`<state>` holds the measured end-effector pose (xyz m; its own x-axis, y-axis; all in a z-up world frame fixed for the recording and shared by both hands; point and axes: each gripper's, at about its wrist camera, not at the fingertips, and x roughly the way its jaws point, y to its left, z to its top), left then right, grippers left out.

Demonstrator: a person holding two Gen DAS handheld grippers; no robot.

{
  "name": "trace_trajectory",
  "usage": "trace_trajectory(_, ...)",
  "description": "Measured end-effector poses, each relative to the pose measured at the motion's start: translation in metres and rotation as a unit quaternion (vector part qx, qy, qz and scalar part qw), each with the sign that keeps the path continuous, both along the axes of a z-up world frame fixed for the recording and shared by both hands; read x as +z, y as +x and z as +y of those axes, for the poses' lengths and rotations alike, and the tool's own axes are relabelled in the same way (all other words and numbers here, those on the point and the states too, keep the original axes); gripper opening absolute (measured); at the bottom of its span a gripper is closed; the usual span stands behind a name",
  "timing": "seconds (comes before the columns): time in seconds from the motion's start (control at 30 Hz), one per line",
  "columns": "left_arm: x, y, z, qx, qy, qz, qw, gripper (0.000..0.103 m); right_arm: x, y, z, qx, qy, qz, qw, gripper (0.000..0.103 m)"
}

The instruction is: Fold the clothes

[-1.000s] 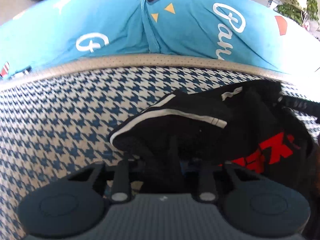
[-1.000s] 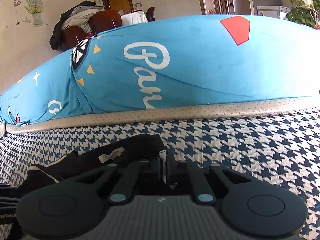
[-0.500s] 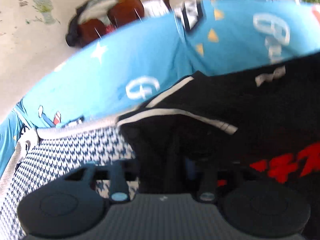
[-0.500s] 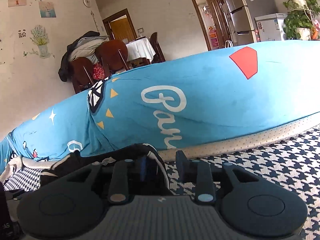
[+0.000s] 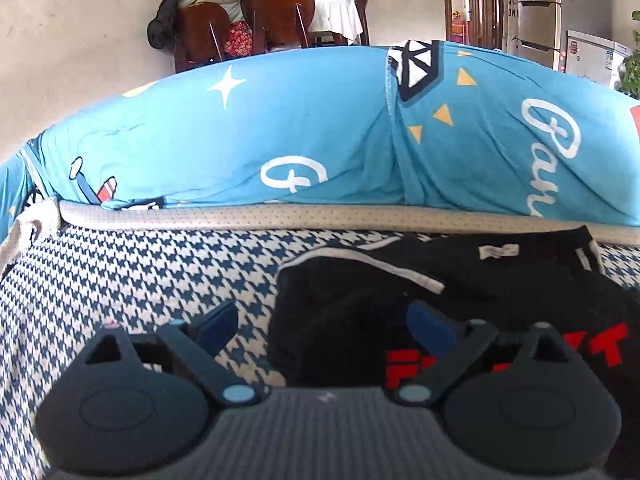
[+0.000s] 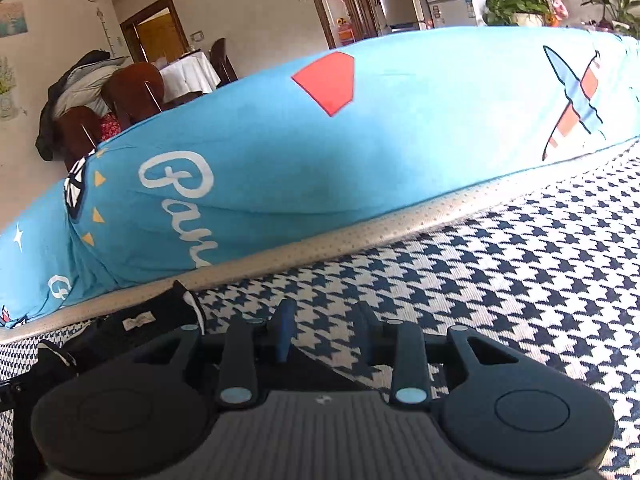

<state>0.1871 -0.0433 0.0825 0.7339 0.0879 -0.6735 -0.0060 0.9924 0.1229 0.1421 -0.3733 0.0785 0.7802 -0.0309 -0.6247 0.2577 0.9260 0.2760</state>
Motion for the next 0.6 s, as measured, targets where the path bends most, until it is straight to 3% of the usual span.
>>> trace_trajectory(0.23,-0.018,-0.007,-0.016,-0.023,0.011,0.021,0.9994,0.096,-0.014,0.003,0.002,0.039,0.024,0.025,0.999,0.036)
trace_trajectory(0.3,-0.021,-0.008,-0.02,-0.031,0.019,0.024,0.9991,0.096,-0.018,0.006,0.008,0.053,0.021,0.034,0.998,0.045)
trace_trajectory(0.5,-0.03,-0.009,-0.028,-0.042,0.04,0.037,0.9976,0.1,-0.023,0.007,0.028,0.08,-0.026,0.035,0.996,0.051)
trace_trajectory(0.6,-0.037,-0.007,-0.028,-0.042,0.045,0.054,0.9967,0.1,-0.025,0.008,0.039,0.095,-0.052,0.032,0.994,0.044)
